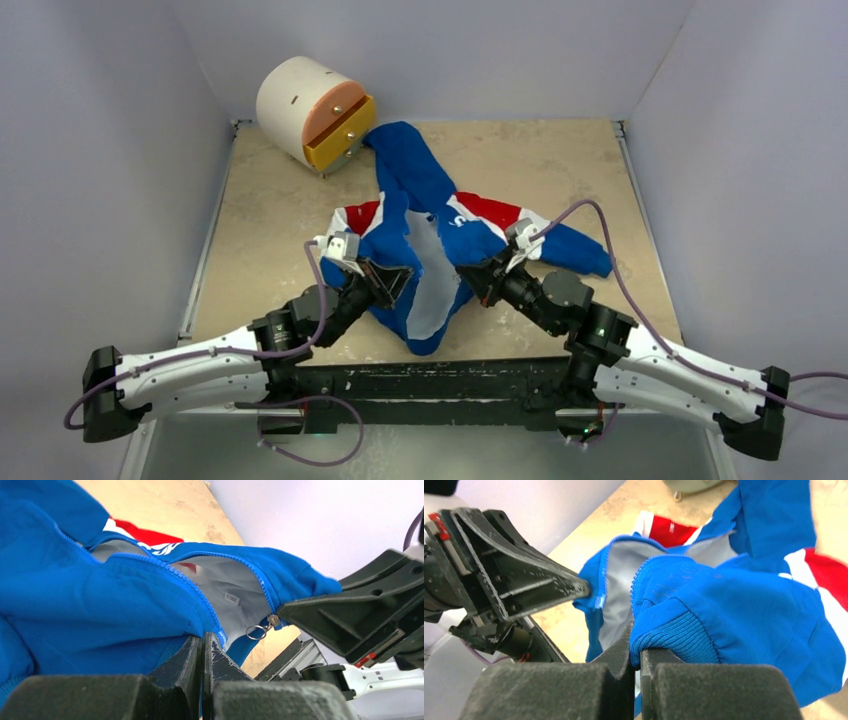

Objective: Zip up the jacket
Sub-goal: Pick up the jacket from the center of the board.

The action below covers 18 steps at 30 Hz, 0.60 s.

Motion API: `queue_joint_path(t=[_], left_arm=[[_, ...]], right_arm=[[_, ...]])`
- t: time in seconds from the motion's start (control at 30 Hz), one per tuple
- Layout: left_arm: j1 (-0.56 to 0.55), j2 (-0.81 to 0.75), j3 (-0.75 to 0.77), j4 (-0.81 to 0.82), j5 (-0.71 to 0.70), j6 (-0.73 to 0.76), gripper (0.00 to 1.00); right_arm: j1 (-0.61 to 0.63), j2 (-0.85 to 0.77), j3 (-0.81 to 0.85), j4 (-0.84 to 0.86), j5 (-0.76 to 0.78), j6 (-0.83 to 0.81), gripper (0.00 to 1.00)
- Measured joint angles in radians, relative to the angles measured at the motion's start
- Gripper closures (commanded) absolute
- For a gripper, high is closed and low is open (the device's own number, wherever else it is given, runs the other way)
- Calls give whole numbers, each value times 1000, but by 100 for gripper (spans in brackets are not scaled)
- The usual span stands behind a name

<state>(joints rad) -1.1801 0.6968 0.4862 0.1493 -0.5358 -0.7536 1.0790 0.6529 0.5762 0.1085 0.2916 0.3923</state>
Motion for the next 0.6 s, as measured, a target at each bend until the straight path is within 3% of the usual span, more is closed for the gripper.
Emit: queue_joint_path(t=[0.2,0.4,0.6], left_arm=[[17,37,-16,174,68,131,100],[103,3,-94,288,151,147,100],[216,9,-152,333,270,145,100]], right_arm=[[-34,103,98,0,-46,-88,100],[-266,161,77,40,-316,-41,100],[-418,144,31,157,-570,54,100]])
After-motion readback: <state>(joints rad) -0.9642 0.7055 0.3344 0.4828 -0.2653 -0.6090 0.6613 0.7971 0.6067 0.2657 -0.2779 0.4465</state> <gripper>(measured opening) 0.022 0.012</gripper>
